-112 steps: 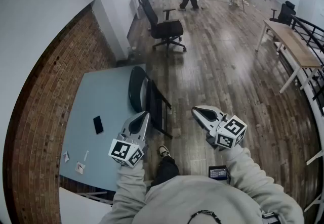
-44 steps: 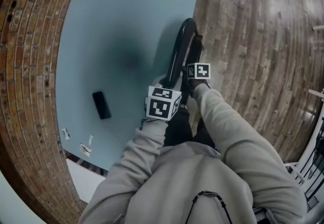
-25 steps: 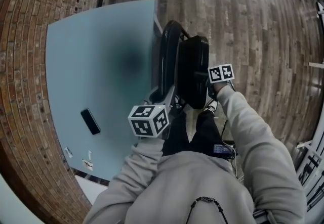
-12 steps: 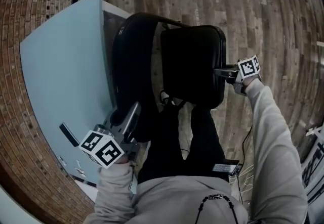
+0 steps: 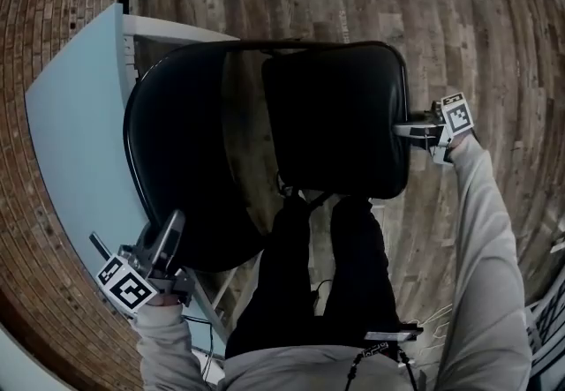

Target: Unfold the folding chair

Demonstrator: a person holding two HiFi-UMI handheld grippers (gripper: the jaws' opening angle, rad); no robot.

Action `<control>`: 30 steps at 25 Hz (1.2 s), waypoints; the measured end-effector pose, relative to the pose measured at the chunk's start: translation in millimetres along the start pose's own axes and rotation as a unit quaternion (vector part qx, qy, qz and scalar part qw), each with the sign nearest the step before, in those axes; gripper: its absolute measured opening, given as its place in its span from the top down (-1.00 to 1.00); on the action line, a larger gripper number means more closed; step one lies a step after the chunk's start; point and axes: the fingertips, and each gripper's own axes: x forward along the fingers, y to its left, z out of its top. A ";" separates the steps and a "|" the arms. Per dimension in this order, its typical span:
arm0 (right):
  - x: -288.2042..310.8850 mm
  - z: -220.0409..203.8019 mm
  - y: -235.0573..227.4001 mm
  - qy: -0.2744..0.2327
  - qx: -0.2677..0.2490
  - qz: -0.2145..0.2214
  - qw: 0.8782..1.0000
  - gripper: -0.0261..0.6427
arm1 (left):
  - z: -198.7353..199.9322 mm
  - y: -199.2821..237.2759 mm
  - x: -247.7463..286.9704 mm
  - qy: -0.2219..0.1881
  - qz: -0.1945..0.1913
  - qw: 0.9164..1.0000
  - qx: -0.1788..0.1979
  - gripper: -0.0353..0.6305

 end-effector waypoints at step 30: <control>-127.1 -15.1 -128.8 -0.310 -0.007 -0.155 0.938 0.08 | -24.0 -21.7 66.1 0.016 0.019 0.996 0.085 -0.14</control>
